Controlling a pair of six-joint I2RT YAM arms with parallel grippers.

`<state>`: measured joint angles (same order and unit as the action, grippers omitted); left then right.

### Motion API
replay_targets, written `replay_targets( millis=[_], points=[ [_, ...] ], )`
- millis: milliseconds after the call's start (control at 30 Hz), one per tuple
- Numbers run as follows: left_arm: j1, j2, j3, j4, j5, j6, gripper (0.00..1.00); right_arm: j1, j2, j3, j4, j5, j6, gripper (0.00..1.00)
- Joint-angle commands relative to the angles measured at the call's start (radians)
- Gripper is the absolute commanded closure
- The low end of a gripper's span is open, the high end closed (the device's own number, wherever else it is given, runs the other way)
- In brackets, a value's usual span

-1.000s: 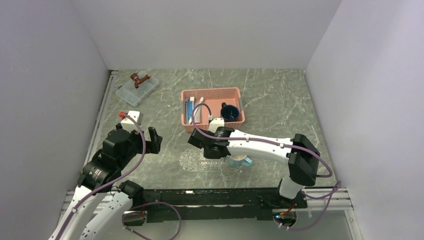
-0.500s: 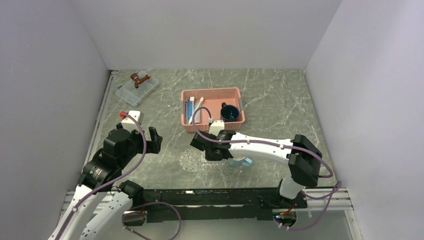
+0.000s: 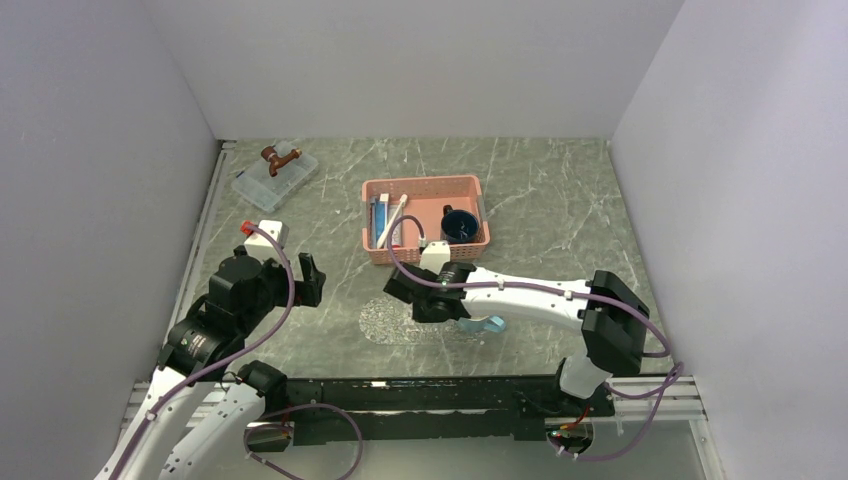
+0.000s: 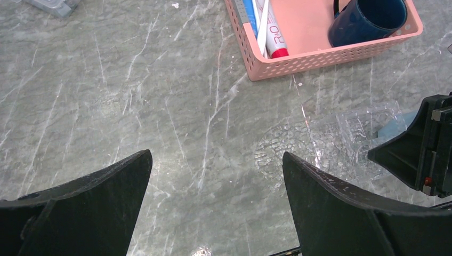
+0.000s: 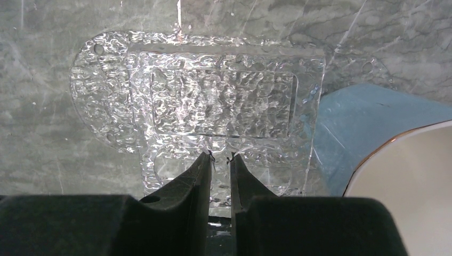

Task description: Prepare toiletry sets of a toothbrush and toothpaste on the tray

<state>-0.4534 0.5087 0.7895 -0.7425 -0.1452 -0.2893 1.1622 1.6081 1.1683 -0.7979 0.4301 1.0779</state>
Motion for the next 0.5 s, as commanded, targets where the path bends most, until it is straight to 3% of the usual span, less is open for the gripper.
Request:
replay_targets(
  millis=[0, 467],
  points=[
    [-0.001, 0.008, 0.005, 0.026, -0.005, 0.008, 0.01, 0.007, -0.05, -0.004, 0.01, -0.009, -0.011, 0.9],
    [-0.001, -0.001, 0.005, 0.026, -0.005, 0.008, 0.01, 0.024, -0.055, 0.043, -0.048, 0.03, 0.007, 0.71]
  ],
)
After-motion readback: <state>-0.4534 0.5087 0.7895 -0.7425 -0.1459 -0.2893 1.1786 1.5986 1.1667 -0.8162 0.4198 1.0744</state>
